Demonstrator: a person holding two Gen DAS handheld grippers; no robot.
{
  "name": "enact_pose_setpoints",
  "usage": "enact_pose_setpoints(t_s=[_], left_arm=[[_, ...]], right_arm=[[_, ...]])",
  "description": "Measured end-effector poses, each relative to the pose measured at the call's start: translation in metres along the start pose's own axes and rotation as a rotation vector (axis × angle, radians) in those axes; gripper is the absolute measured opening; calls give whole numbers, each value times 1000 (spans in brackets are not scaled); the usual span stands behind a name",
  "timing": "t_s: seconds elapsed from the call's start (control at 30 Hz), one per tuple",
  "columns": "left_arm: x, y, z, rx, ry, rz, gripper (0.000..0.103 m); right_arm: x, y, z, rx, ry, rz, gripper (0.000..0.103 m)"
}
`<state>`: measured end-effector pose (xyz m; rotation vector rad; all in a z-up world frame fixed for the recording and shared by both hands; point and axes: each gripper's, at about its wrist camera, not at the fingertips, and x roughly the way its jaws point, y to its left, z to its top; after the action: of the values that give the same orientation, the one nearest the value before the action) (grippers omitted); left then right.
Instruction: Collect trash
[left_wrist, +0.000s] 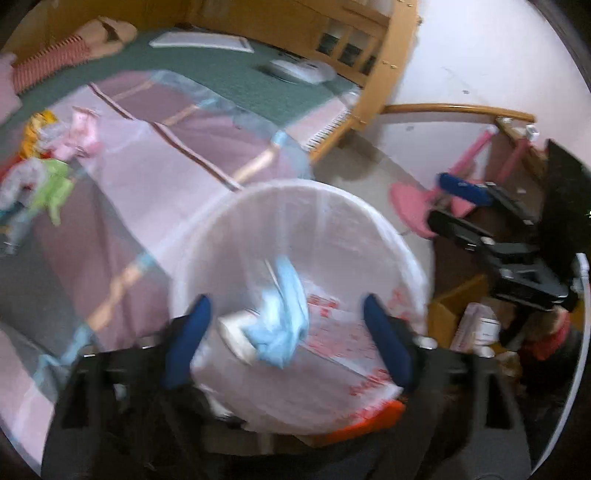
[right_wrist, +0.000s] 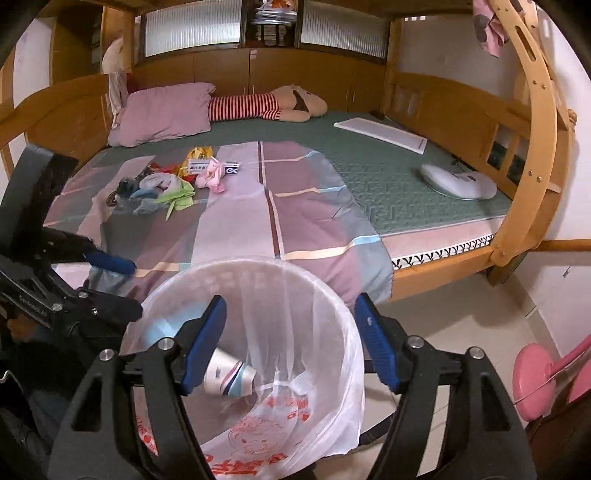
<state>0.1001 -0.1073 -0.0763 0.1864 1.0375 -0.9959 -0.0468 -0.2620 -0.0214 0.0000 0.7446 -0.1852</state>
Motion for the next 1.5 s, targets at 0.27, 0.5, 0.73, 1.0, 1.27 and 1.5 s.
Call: enact_pose_setpoints(t_s=[0.27, 0.5, 0.73, 1.0, 1.27, 1.5], left_arm=[[-56, 105, -3, -251, -164, 398, 87], [-98, 237, -28, -566, -244, 620, 87], [-103, 311, -39, -645, -255, 668, 87], [-105, 318, -39, -588, -240, 647, 87], [-105, 318, -34, -597, -271, 637, 87], [-91, 331, -28, -648, -272, 563, 87]], right_arm=[[61, 28, 40, 86, 72, 128, 72], [148, 126, 119, -30, 41, 177, 72], [240, 237, 166, -252, -30, 108, 72], [294, 303, 164, -472, 1, 43, 47], [290, 293, 160, -427, 37, 132, 2], [243, 273, 138, -342, 209, 420, 2]])
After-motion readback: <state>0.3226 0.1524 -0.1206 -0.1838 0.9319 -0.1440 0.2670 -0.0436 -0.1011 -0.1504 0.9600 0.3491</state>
